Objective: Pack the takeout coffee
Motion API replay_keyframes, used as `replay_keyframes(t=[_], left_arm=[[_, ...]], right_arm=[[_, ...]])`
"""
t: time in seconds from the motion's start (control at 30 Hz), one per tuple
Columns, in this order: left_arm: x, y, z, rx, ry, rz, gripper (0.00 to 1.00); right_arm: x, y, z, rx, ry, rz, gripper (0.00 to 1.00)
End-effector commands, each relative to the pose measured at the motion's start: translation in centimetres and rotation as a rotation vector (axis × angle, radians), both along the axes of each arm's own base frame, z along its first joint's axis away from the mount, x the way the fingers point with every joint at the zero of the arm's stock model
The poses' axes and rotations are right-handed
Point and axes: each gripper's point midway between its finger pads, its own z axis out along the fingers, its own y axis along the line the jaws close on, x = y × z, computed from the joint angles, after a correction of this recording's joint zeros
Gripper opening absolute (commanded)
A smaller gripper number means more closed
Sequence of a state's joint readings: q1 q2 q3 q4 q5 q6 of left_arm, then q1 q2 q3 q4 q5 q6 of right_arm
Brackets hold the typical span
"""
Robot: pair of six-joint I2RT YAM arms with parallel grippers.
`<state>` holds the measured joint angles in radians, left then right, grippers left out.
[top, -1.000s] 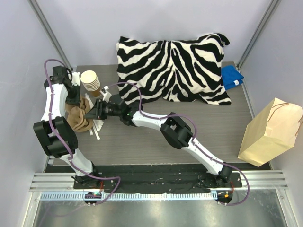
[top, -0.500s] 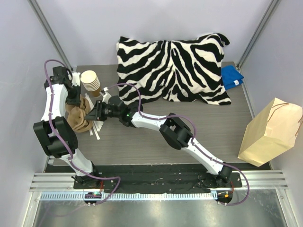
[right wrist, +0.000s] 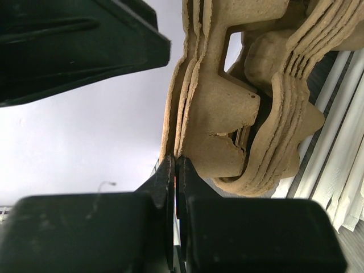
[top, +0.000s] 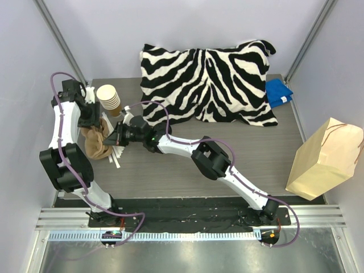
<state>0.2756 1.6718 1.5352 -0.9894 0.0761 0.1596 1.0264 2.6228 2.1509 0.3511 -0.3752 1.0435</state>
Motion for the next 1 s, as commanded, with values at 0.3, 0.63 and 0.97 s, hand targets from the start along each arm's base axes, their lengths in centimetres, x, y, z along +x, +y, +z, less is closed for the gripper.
replay_keyframes(t=[0.3, 0.63, 0.97], left_arm=[[-1.3, -1.1, 0.4, -0.062, -0.023, 0.056, 0.45], [-1.8, -0.8, -0.2, -0.045, -0.002, 0.064, 0.31], [-1.6, -0.3, -0.6, -0.046, 0.016, 0.087, 0.22]], right_arm=[[0.0, 0.6, 4.4, 0.096, -0.077, 0.003, 0.01], [0.1, 0.6, 4.1, 0.099, -0.061, -0.001, 0.01], [0.0, 0.5, 4.3, 0.112, -0.061, 0.003, 0.01]])
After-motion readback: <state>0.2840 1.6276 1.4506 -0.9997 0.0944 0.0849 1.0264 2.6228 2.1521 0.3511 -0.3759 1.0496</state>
